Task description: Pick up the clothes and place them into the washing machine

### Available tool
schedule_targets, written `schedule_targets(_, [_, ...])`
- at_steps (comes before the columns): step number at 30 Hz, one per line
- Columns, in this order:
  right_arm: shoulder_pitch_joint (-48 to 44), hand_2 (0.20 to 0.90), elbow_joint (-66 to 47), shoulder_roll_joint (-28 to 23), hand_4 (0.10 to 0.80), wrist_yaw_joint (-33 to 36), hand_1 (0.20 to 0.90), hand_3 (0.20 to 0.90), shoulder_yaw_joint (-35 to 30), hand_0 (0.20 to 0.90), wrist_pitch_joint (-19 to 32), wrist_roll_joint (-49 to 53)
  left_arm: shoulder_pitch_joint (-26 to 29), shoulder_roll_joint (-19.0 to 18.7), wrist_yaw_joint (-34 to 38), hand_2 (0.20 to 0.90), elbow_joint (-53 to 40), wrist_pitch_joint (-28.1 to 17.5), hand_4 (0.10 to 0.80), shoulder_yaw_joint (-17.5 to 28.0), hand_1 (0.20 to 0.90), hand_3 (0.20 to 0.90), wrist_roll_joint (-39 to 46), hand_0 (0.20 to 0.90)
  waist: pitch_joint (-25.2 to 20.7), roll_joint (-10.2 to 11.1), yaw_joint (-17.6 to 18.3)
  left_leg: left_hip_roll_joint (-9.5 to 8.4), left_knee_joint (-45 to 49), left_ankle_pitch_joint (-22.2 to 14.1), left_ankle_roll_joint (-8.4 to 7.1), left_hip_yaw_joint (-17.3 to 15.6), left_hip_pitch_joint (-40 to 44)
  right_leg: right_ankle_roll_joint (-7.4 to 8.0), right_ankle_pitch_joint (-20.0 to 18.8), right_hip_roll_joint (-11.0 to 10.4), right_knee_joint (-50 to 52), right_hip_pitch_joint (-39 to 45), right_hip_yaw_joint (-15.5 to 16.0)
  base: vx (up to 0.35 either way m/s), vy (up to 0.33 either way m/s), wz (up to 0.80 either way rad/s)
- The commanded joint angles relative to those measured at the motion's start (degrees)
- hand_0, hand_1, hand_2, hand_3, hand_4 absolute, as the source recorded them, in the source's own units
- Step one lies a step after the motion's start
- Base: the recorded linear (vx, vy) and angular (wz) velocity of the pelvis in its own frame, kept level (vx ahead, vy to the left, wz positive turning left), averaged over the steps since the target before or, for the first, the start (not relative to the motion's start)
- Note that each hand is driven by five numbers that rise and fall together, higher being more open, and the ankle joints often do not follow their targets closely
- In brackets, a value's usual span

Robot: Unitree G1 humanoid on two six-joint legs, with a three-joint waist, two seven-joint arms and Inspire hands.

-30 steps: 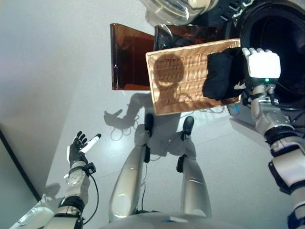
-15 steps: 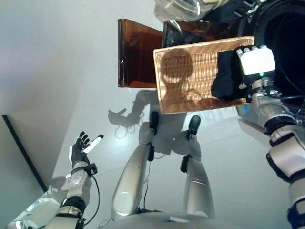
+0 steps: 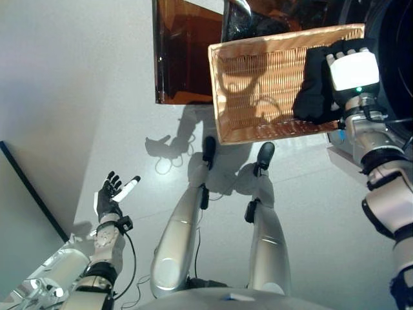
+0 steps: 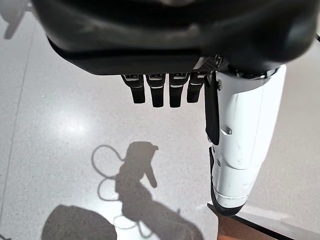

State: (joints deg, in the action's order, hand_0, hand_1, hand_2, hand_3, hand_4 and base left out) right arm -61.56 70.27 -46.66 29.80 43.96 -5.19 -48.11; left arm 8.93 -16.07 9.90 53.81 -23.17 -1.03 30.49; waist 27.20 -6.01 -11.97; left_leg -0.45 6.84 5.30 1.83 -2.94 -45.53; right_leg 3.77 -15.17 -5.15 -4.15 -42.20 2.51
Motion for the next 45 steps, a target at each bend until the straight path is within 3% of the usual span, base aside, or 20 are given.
schedule_targets(1, [-5.4, 0.900, 1.2, -6.2, 0.800, -0.6, 0.900, 0.900, 5.7, 0.900, -2.6, -1.8, -3.2, -4.0, 1.9, 0.900, -0.6, -2.8, 0.800, 1.3, 0.900, 0.900, 2.5, 0.900, 0.1, -4.9, -1.2, -0.77, -11.8, 6.8, -6.31, 1.6, 3.4, 1.39, 3.7, 2.6, 3.3, 0.0, 0.4, 0.000, 0.000, 0.00])
schedule_targets(11, [-7.6, 0.900, 0.9, -5.6, 0.800, 0.7, 0.900, 0.900, 7.3, 0.900, -4.2, -4.1, -3.1, -4.0, 2.3, 0.900, -2.1, -3.3, 0.800, 0.6, 0.900, 0.900, 2.7, 0.900, 1.2, -5.6, -1.3, -0.88, -11.8, 7.3, -6.36, 1.8, 1.7, 1.48, 3.2, 2.4, 3.3, -1.8, 0.5, 0.000, 0.000, 0.00])
schedule_targets(12, [-7.7, 0.826, 0.8, -5.4, 0.747, 0.8, 0.826, 0.826, 7.4, 0.826, -4.3, -4.2, -3.1, -4.0, 2.4, 0.900, -2.1, -3.4, 0.800, 0.6, 0.900, 0.900, 2.7, 0.900, 1.2, -5.7, -1.3, -0.89, -11.8, 7.3, -6.36, 1.9, 1.6, 1.48, 3.2, 2.4, 3.4, -1.9, 0.4, 0.000, 0.000, 0.00])
schedule_targets(13, [-7.8, 0.623, 0.8, -5.3, 0.602, 0.8, 0.623, 0.623, 7.5, 0.623, -4.4, -4.5, -3.0, -4.0, 2.5, 0.900, -2.3, -3.5, 0.800, 0.6, 0.900, 0.900, 2.7, 0.900, 1.2, -5.8, -1.3, -0.91, -11.8, 7.3, -6.35, 1.9, 1.5, 1.45, 3.2, 2.5, 3.3, -2.1, 0.4, 0.000, 0.000, 0.00])
schedule_targets(14, [-7.9, 0.337, 0.9, -5.2, 0.398, 0.8, 0.337, 0.337, 7.7, 0.337, -4.5, -4.7, -3.0, -4.0, 2.5, 0.900, -2.4, -3.5, 0.800, 0.6, 0.900, 0.900, 2.7, 0.900, 1.2, -5.9, -1.4, -0.93, -11.8, 7.3, -6.35, 1.9, 1.4, 1.44, 3.2, 2.5, 3.4, -2.3, 0.4, 0.000, 0.000, 0.00])
schedule_targets(15, [-8.0, 0.200, 0.9, -5.1, 0.300, 0.8, 0.200, 0.200, 7.9, 0.200, -4.5, -4.9, -3.0, -4.0, 2.6, 0.900, -2.3, -3.4, 0.800, 0.7, 0.900, 0.900, 2.6, 0.900, 1.1, -5.9, -1.5, -0.91, -11.8, 7.4, -6.35, 2.0, 1.3, 1.47, 3.2, 2.4, 3.3, -2.4, 0.4, 0.000, 0.000, 0.00])
schedule_targets(45, [-6.7, 0.200, -1.2, -5.4, 0.300, 4.3, 0.200, 0.200, 3.6, 0.200, -4.1, -0.8, -3.6, -4.0, 3.0, 0.900, -1.9, -3.7, 0.800, 0.9, 0.900, 0.900, 1.6, 0.900, -0.2, -5.6, -1.2, -0.94, -11.8, 6.7, -6.25, 1.4, 2.0, 1.56, 3.3, 2.5, 3.1, -1.4, 0.3, 0.000, 0.000, 0.00])
